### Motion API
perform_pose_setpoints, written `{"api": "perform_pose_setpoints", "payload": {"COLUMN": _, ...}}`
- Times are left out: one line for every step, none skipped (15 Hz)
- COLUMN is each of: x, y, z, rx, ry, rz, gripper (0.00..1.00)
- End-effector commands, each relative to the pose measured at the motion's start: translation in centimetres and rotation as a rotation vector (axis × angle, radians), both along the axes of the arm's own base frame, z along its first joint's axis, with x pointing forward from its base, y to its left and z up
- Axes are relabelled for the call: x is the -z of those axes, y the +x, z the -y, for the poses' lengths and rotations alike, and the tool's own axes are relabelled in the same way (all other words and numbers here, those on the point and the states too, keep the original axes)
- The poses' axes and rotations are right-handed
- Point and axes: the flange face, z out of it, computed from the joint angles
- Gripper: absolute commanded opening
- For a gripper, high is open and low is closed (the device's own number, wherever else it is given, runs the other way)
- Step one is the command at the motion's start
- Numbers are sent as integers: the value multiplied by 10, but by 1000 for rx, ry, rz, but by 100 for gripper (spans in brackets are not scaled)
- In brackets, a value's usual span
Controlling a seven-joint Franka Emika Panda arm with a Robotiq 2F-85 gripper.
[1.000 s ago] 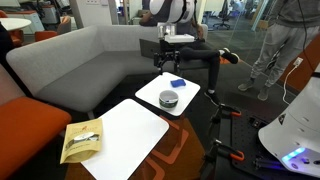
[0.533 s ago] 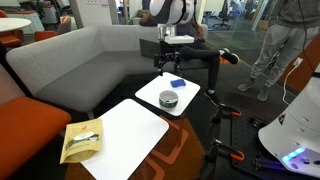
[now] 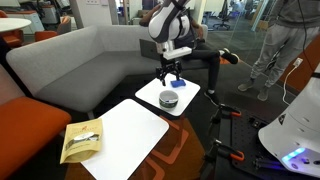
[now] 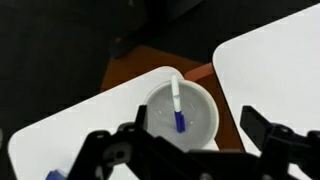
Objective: Remove the marker and put it on the left table
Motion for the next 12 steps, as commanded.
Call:
{"api": "perform_pose_setpoints", "payload": {"x": 37, "y": 9, "z": 6, "rx": -18, "ry": -7, "rz": -23, "gripper": 100}}
{"api": "perform_pose_setpoints", "payload": {"x": 49, "y": 9, "z": 9, "rx": -15, "ry": -6, "rz": -40, "gripper": 100}}
{"api": "perform_pose_setpoints", "payload": {"x": 57, "y": 10, "z": 12, "rx": -12, "ry": 6, "rz": -48, "gripper": 100}}
{"api": "perform_pose_setpoints", "payload": {"x": 64, "y": 11, "z": 15, "rx": -10, "ry": 7, "rz": -58, "gripper": 100}}
{"api": "perform_pose_setpoints", "payload": {"x": 70, "y": 12, "z": 19, "rx": -6, "ry": 10, "rz": -59, "gripper": 100}}
{"api": "perform_pose_setpoints", "payload": {"x": 75, "y": 15, "z": 23, "rx": -1, "ry": 12, "rz": -60, "gripper": 100}}
{"api": "perform_pose_setpoints", "payload": {"x": 80, "y": 17, "z": 26, "rx": 6, "ry": 18, "rz": -55, "gripper": 100}}
{"api": "perform_pose_setpoints", "payload": {"x": 83, "y": 19, "z": 29, "rx": 10, "ry": 27, "rz": -52, "gripper": 100}}
{"api": "perform_pose_setpoints", "payload": {"x": 87, "y": 20, "z": 30, "rx": 9, "ry": 34, "rz": -48, "gripper": 100}}
{"api": "perform_pose_setpoints", "payload": {"x": 92, "y": 22, "z": 30, "rx": 8, "ry": 38, "rz": -48, "gripper": 100}}
{"api": "perform_pose_setpoints", "payload": {"x": 96, "y": 23, "z": 31, "rx": 3, "ry": 48, "rz": -48, "gripper": 100}}
{"api": "perform_pose_setpoints", "payload": {"x": 100, "y": 25, "z": 30, "rx": -9, "ry": 59, "rz": -45, "gripper": 100}}
